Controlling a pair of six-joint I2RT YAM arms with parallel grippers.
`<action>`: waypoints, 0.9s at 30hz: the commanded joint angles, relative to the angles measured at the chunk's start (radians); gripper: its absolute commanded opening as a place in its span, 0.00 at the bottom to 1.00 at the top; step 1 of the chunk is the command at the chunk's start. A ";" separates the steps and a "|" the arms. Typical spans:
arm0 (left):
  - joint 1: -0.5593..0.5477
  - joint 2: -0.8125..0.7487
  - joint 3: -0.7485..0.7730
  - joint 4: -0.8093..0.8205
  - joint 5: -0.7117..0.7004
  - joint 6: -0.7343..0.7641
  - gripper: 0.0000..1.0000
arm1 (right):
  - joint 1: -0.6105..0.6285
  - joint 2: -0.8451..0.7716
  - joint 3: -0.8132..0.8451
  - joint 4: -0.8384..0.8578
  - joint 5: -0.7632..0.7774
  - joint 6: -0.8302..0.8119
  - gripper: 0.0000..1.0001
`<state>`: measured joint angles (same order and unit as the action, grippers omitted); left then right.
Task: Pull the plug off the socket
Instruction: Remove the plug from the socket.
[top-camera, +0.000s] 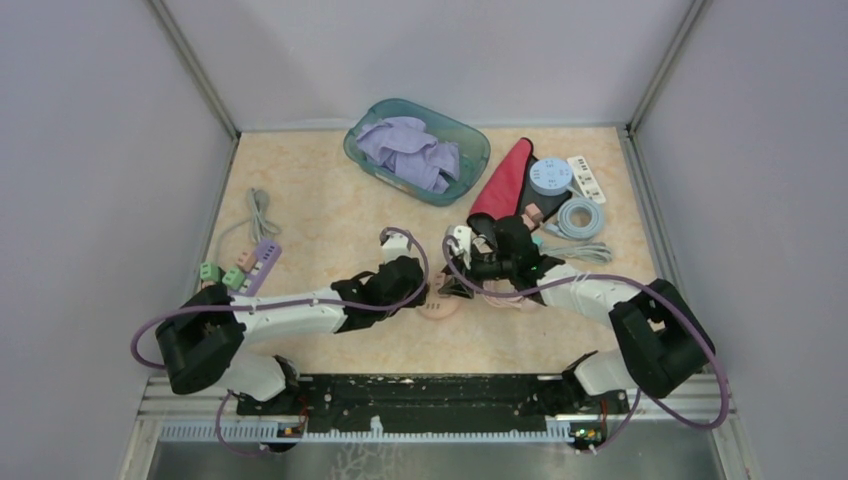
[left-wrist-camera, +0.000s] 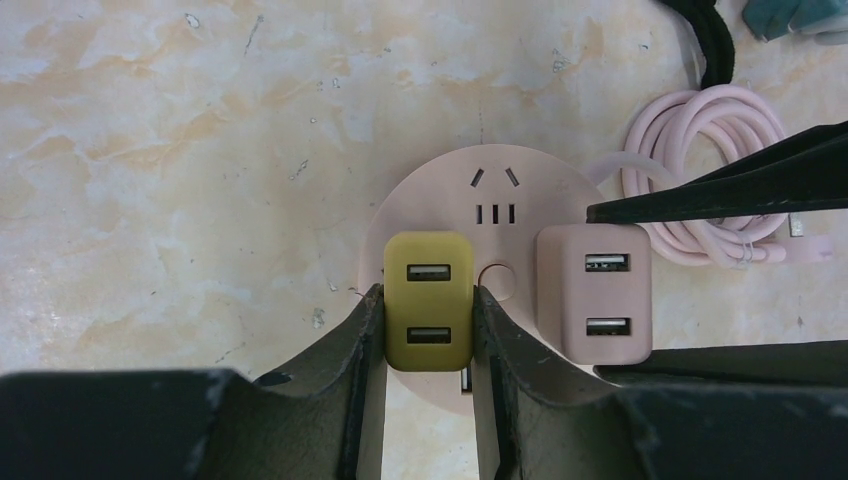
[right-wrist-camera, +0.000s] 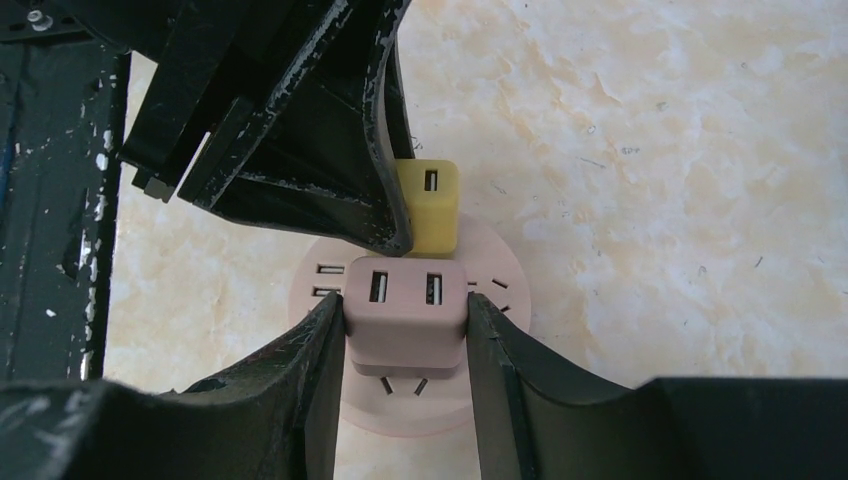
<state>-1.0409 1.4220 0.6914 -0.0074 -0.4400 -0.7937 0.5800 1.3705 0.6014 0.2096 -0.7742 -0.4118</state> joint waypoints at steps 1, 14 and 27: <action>0.001 0.004 -0.036 -0.035 0.012 -0.014 0.00 | -0.052 -0.026 0.021 0.019 -0.114 -0.037 0.00; 0.002 0.021 -0.037 0.005 0.050 0.000 0.00 | 0.035 -0.035 -0.009 0.095 -0.164 0.032 0.00; 0.002 0.006 -0.064 0.016 0.054 -0.004 0.00 | -0.073 -0.073 0.008 -0.092 -0.321 -0.166 0.00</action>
<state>-1.0409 1.4181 0.6628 0.0528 -0.4129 -0.7971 0.5121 1.3598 0.5835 0.1856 -0.8967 -0.4683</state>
